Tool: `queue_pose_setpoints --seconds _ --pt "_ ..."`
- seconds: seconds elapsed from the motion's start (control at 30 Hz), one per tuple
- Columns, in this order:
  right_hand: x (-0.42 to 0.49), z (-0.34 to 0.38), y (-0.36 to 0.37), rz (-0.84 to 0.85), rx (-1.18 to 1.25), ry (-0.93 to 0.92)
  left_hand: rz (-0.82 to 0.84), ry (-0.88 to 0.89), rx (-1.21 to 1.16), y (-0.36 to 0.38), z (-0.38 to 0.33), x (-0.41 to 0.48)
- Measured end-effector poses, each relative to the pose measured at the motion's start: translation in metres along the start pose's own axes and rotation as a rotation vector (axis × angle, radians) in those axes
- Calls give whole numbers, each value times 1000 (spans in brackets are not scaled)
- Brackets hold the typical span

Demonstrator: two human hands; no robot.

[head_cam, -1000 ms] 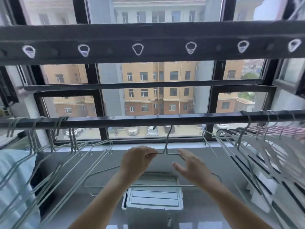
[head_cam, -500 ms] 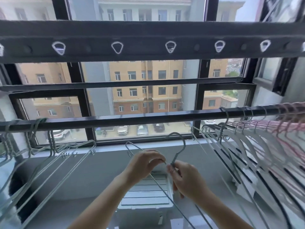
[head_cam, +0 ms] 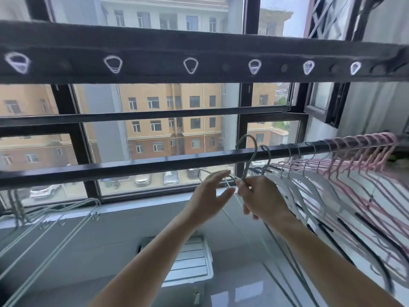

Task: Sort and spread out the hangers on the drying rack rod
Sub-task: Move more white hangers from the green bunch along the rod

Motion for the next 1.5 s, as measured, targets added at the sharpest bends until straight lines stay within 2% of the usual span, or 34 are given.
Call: queue_pose_setpoints --seconds 0.47,0.6,0.7,0.8,1.0,1.2,1.3,1.4,1.5 --pt "8 -43 1 -64 -172 104 68 -38 3 1 0 -15" --pt "2 -32 -16 -146 -494 86 74 -63 6 -4 4 -20" --pt "-9 -6 -35 -245 -613 28 48 -91 10 -13 10 -24" --pt "-18 23 -33 -316 -562 -137 -27 -131 7 -28 18 -32" --pt "-17 52 27 -100 -329 -254 -286 -229 13 -85 40 -68" --pt "-15 71 95 61 -210 -251 -490 -390 281 -183 76 -137" --pt "-21 84 119 81 -186 -304 -549 -492 527 -231 89 -176" --pt "-27 97 140 108 -178 -351 -436 -725 839 -256 117 -208" --pt "-34 103 158 144 -175 -376 -356 -769 936 -260 133 -222"
Point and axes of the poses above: each hand's wrist, its own x-axis towards the middle knuckle, its own y-axis out of the palm, z = x × y, the point moved 7 cm from there along x, towards the middle knuckle, and after that the axes turned 6 degrees about x, right-handed, at the moved point
